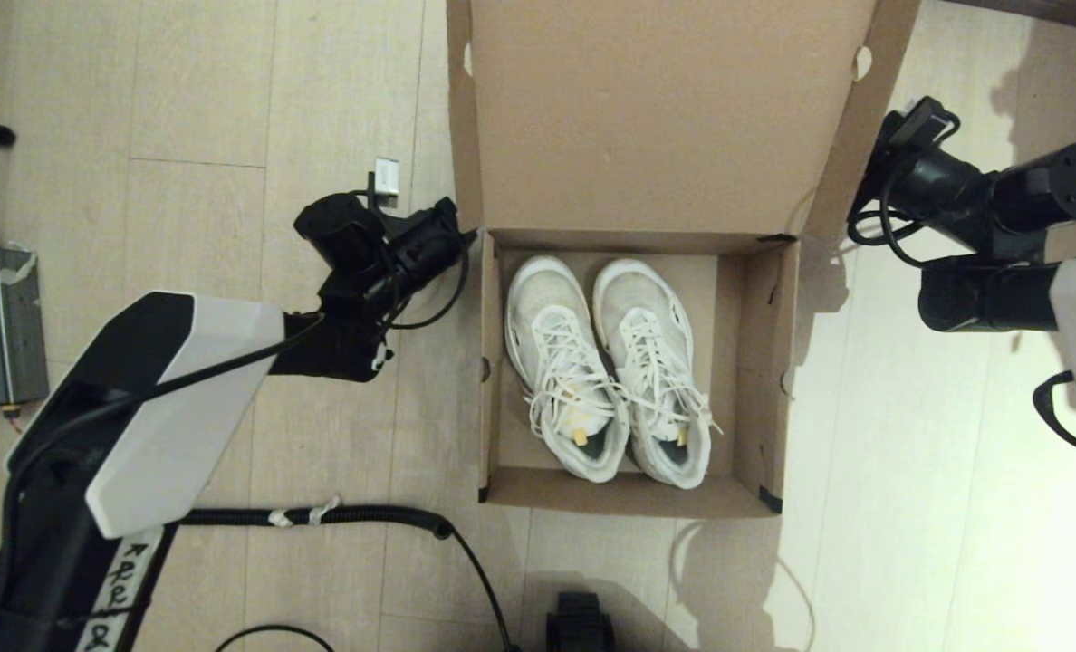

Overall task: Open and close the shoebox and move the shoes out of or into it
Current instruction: Close the shoe box

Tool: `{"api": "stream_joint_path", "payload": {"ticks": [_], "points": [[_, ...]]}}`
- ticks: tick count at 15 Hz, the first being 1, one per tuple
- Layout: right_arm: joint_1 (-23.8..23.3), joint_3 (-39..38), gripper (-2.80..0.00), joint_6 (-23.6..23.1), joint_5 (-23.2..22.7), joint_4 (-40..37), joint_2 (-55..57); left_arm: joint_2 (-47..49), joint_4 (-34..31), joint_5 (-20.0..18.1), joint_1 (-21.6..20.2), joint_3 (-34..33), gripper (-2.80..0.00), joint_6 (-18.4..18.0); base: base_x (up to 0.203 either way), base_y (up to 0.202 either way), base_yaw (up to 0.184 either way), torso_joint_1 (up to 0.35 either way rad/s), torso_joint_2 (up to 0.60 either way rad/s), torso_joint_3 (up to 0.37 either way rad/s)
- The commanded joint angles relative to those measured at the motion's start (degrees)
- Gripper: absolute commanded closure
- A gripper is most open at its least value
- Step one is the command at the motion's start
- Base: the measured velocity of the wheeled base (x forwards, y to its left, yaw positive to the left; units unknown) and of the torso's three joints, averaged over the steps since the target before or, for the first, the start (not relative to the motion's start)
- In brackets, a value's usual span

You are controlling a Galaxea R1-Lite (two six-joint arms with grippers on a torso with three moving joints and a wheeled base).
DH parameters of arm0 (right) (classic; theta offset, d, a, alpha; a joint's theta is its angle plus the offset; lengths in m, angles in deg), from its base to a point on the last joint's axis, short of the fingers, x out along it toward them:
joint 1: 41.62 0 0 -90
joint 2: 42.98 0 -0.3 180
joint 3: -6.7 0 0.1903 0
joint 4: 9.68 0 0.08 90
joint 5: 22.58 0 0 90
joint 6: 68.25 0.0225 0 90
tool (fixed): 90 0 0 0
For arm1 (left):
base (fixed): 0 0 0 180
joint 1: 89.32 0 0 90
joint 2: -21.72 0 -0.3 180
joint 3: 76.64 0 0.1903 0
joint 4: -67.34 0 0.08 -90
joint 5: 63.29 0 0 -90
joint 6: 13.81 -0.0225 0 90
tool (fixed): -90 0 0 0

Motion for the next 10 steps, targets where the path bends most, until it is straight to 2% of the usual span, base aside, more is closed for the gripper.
{"api": "stream_joint_path", "payload": {"ticks": [1,6,10], "points": [[0.00,-0.05,0.00,2.12,-0.67,0.48,-1.12,-0.86,0.35,-0.06,-0.23,-0.04,0.00,0.28,0.000,0.000,0.000,0.000,0.00,0.000],[0.00,-1.33,0.00,4.13,-2.51,0.48,-4.29,-6.38,-0.16,0.31,-0.85,-1.56,0.00,0.28,0.000,0.000,0.000,0.000,0.00,0.000],[0.09,-1.46,0.00,5.51,-3.98,0.48,-5.71,-8.47,-2.33,0.09,-1.27,0.04,0.00,0.28,0.000,0.000,0.000,0.000,0.00,0.000]]}}
